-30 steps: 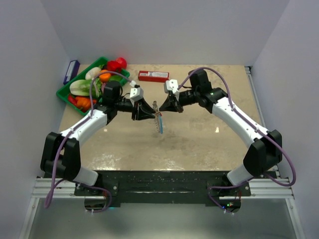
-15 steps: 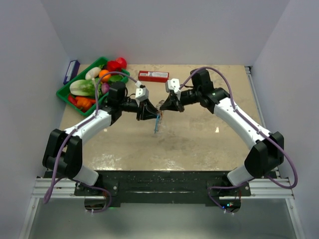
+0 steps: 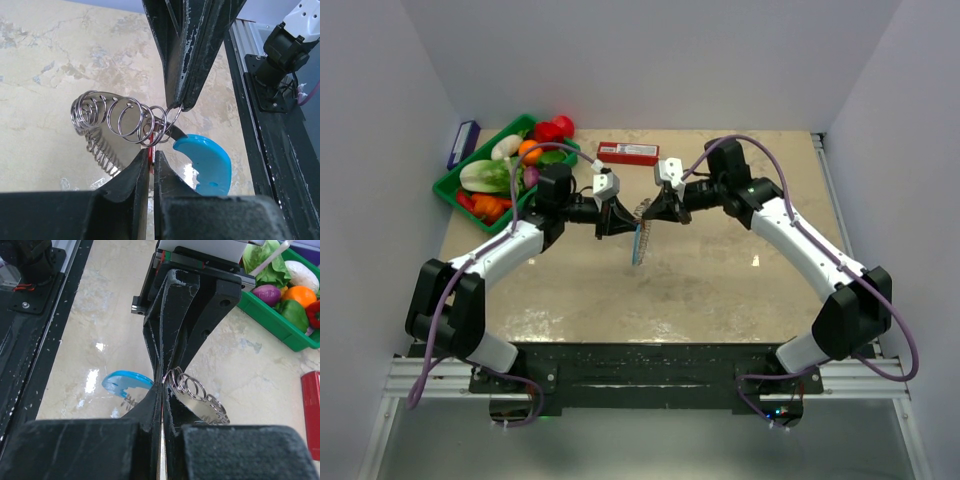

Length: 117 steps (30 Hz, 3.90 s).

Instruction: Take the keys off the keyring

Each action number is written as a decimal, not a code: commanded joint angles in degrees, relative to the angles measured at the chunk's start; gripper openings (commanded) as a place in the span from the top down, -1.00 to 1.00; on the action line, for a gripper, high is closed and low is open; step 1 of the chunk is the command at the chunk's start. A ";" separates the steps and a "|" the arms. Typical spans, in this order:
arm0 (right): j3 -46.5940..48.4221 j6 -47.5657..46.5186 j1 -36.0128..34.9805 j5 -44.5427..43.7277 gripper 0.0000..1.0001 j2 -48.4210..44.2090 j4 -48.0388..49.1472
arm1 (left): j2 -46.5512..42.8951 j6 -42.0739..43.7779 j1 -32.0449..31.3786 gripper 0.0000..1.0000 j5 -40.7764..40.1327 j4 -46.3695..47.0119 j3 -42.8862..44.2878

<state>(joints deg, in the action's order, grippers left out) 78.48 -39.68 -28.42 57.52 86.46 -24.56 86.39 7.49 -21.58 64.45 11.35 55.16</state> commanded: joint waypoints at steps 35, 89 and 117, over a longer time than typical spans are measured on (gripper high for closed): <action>-3.59 -0.04 0.39 -6.45 1.00 -0.94 5.57 | -8.08 14.66 -0.04 1.00 -3.98 -16.36 5.66; -1.92 -8.92 -5.41 -18.58 0.91 0.38 -2.42 | -7.11 16.16 -0.13 1.00 -8.81 -19.97 8.65; -12.04 6.54 -3.30 -16.30 0.39 -6.91 16.20 | -5.62 17.74 -0.13 1.00 -10.31 -26.82 15.16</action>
<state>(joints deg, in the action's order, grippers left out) 64.69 -38.00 -31.75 40.21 80.31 -13.23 80.77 24.69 -21.71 53.47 -16.45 67.29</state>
